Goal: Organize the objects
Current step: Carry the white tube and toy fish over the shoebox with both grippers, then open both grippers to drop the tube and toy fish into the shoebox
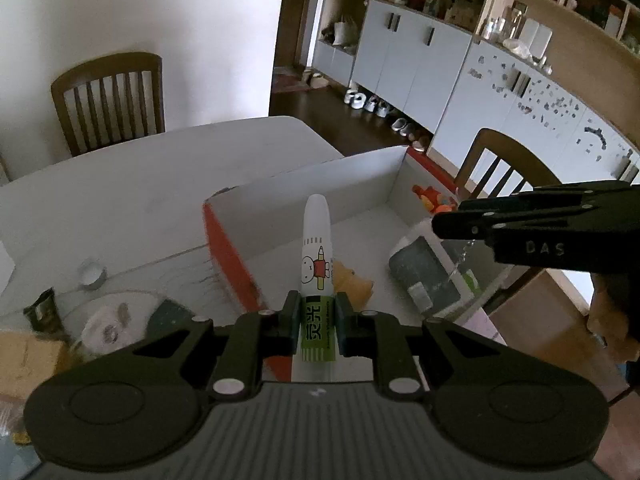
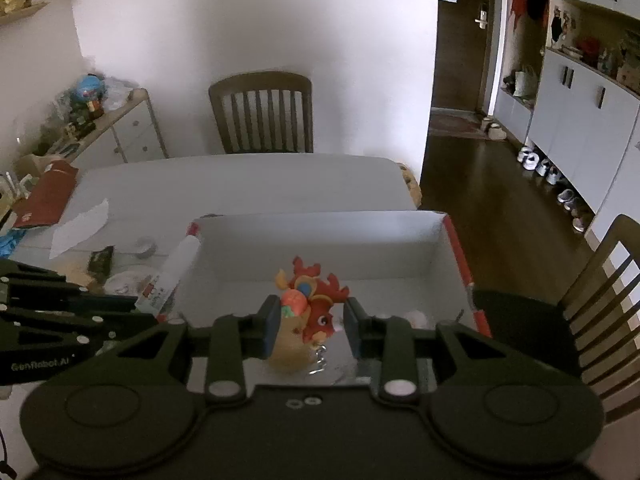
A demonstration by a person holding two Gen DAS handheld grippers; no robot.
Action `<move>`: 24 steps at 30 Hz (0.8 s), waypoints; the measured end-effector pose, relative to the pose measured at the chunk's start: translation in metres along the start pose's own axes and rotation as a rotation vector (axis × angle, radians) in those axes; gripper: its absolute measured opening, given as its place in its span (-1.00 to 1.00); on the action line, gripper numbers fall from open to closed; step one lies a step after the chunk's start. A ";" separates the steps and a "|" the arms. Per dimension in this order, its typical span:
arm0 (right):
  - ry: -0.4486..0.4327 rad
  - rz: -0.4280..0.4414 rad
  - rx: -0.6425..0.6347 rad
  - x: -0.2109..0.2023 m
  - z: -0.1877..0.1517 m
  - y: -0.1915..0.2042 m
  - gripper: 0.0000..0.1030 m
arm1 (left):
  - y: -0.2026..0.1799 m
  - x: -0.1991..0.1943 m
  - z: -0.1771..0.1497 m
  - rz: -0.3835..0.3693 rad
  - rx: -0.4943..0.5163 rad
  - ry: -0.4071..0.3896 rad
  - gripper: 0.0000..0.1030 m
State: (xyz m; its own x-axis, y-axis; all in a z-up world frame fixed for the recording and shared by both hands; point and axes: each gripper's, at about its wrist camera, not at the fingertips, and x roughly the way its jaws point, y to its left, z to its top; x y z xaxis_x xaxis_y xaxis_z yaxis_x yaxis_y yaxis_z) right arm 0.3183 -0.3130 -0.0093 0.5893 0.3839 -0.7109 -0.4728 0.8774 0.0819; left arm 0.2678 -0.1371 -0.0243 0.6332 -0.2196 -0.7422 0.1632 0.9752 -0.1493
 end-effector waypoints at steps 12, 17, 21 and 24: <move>0.059 0.000 -0.037 0.046 -0.012 -0.022 -0.37 | -0.023 0.071 0.015 0.096 0.002 0.106 -0.67; 0.117 0.019 -0.057 0.066 -0.023 -0.019 -0.37 | -0.027 0.093 0.013 0.132 0.001 0.165 -0.67; 0.162 0.021 -0.078 0.076 -0.027 -0.018 -0.37 | -0.031 0.107 0.010 0.176 0.018 0.209 -0.67; 0.198 0.012 -0.092 0.084 -0.032 -0.019 -0.37 | -0.033 0.116 0.009 0.199 0.022 0.240 -0.67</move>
State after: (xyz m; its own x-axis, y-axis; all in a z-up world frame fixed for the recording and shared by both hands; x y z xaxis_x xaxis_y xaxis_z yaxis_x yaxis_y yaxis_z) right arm 0.3557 -0.3065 -0.0933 0.4475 0.3218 -0.8344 -0.5419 0.8398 0.0333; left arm 0.3427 -0.1946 -0.1001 0.4583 -0.0092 -0.8887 0.0717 0.9971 0.0267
